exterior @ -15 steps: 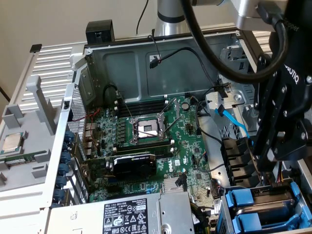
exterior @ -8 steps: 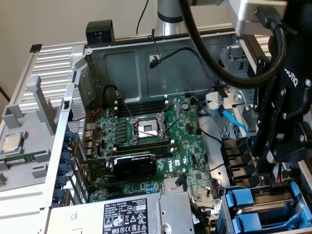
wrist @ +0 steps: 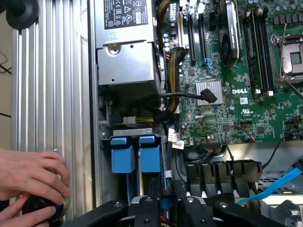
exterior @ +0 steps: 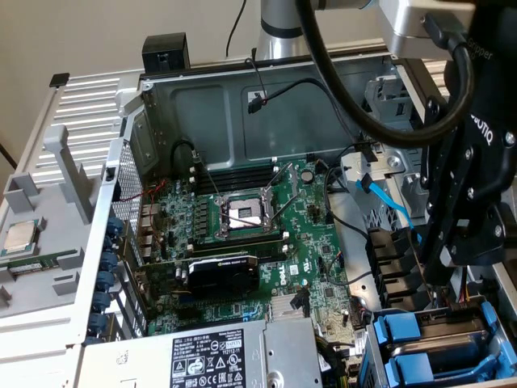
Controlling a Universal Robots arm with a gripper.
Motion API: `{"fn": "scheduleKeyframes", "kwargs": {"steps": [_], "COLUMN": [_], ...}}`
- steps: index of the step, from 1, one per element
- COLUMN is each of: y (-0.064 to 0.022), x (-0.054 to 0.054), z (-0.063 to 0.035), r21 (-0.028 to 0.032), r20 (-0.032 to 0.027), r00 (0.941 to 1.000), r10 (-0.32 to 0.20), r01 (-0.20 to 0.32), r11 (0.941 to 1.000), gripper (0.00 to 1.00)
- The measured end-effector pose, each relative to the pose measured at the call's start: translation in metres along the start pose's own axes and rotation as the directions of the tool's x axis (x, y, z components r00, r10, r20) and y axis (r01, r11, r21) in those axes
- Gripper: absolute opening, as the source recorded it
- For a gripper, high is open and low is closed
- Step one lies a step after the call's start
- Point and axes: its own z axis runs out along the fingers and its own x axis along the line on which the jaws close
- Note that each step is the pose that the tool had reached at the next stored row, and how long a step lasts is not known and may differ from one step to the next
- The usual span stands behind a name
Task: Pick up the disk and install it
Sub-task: 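Insert the first disk wire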
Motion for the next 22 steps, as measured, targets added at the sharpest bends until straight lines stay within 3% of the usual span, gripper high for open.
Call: {"fn": "scheduleKeyframes", "kwargs": {"steps": [2, 16, 18, 22], "y": [0.0, 0.0002, 0.0002, -0.0002], "x": [0.0, 0.001, 0.003, 0.0093], "z": [0.0, -0.0014, -0.002, -0.0026], "r21": [0.0, 0.0024, 0.0024, 0.001], "r20": [0.0, 0.0013, 0.0066, 0.0311], "r00": [1.0, 1.0, 1.0, 0.9995], "r10": [0.0, 0.0, 0.0, -0.003], "r01": [0.0, 0.0, 0.0, 0.003], "r11": [1.0, 1.0, 1.0, 1.0], "gripper": [0.16, 0.16, 0.16, 0.16]}}
